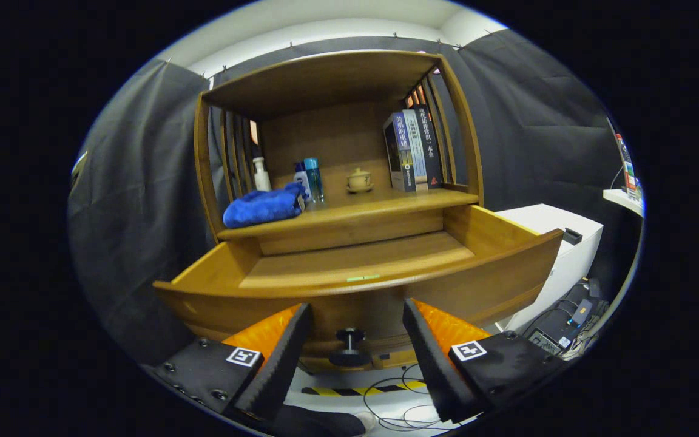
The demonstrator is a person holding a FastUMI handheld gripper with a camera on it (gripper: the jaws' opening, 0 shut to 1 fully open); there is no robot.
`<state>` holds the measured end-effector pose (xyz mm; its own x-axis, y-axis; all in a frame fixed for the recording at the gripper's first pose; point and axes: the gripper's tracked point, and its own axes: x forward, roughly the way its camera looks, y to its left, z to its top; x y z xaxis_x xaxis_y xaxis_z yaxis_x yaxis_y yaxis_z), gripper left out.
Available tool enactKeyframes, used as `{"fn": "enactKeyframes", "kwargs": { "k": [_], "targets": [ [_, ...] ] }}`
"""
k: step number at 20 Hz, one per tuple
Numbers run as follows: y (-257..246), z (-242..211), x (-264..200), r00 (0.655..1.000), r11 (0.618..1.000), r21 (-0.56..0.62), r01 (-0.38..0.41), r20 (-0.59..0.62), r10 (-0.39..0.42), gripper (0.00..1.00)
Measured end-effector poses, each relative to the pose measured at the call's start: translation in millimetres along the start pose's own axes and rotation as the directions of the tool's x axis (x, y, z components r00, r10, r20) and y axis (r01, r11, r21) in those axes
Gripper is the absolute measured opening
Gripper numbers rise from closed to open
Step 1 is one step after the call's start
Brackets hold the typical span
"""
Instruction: Pull open the drawer, take out the items inside it, and place them on the countertop above the cabinet.
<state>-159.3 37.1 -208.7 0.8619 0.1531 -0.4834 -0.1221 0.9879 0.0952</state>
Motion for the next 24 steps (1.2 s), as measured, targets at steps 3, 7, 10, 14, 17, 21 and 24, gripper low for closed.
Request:
{"fn": "enactKeyframes", "kwargs": {
  "k": [3,7,10,14,17,21,24],
  "targets": [
    [7.9,35.6,2.0,1.0,1.0,0.022,-0.012,0.017,0.012,0.99],
    [12.5,62.8,29.9,0.996,1.0,-0.03,0.004,-0.093,-0.007,0.98],
    [14.3,75.4,67.1,0.985,0.992,-0.129,0.01,-0.167,-0.031,0.98],
    [17.7,47.3,113.0,0.932,0.98,-0.197,-0.008,-0.358,-0.064,0.98],
    [14.5,16.7,135.0,0.862,0.984,-0.176,0.003,-0.499,-0.092,0.98],
    [3.4,-21.9,152.1,0.743,0.984,-0.175,0.034,-0.654,-0.142,0.99],
    [-0.1,-43.6,151.4,0.659,0.986,-0.165,0.036,-0.737,-0.147,0.99]
  ]
}}
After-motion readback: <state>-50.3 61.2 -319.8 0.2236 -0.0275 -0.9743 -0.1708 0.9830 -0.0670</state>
